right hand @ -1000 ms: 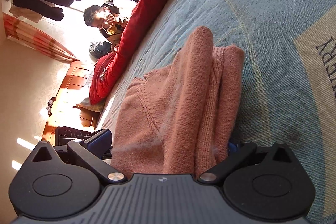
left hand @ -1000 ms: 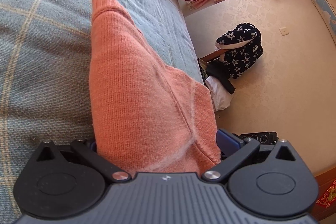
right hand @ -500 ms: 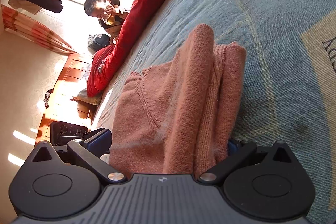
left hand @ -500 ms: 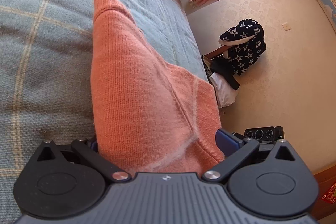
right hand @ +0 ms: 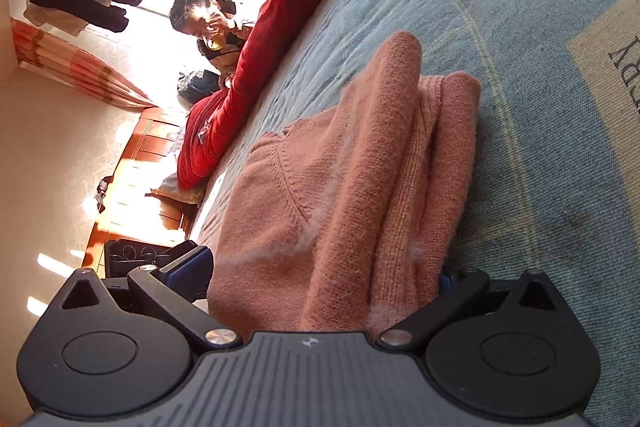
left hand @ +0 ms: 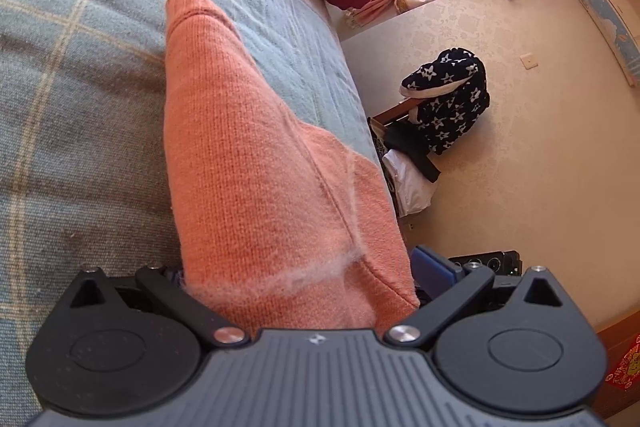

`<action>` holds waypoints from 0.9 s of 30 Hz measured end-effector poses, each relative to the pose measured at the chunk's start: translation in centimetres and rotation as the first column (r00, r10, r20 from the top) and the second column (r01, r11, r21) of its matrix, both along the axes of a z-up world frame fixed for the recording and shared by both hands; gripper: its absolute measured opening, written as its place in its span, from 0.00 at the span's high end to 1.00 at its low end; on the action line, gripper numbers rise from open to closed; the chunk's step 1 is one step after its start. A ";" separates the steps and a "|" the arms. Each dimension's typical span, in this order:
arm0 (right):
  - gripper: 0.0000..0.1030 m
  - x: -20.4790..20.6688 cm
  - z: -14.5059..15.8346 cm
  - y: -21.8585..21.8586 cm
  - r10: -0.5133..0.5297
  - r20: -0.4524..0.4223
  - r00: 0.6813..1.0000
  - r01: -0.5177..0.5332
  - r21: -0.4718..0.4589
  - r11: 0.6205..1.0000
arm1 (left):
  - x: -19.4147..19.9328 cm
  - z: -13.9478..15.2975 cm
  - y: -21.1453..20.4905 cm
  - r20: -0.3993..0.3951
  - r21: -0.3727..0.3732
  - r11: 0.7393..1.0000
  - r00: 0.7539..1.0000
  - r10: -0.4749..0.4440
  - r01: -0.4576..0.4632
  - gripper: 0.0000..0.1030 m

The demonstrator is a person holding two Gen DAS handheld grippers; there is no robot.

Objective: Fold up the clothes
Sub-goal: 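Lift the gripped end with both grippers and fold it over the sweater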

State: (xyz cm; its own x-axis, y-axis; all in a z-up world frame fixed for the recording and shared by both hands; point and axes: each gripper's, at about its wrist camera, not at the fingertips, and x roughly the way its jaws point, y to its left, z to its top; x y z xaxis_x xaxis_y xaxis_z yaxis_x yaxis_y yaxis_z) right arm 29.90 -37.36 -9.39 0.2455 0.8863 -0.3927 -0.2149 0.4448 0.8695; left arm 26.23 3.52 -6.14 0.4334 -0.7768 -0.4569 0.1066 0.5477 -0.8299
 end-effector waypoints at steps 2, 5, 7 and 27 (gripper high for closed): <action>0.00 -0.2 0.8 0.1 0.003 0.011 1.000 -0.003 0.006 1.000 | -0.1 0.6 0.0 0.010 0.013 1.000 1.000 0.004 -0.005 0.03; 0.00 -0.4 2.0 0.7 0.023 0.044 0.999 -0.023 -0.008 1.000 | -0.3 1.4 0.4 0.027 0.014 1.000 0.999 0.020 -0.020 0.03; 0.00 -0.6 2.6 1.3 0.038 0.066 0.997 -0.036 -0.027 0.999 | -0.6 1.8 0.8 0.038 0.010 1.000 0.999 0.028 -0.028 0.03; 0.00 -2.1 5.7 9.9 0.165 0.160 0.973 -0.151 -0.098 0.984 | -5.9 3.6 8.7 0.101 -0.030 0.990 0.985 0.140 -0.138 0.03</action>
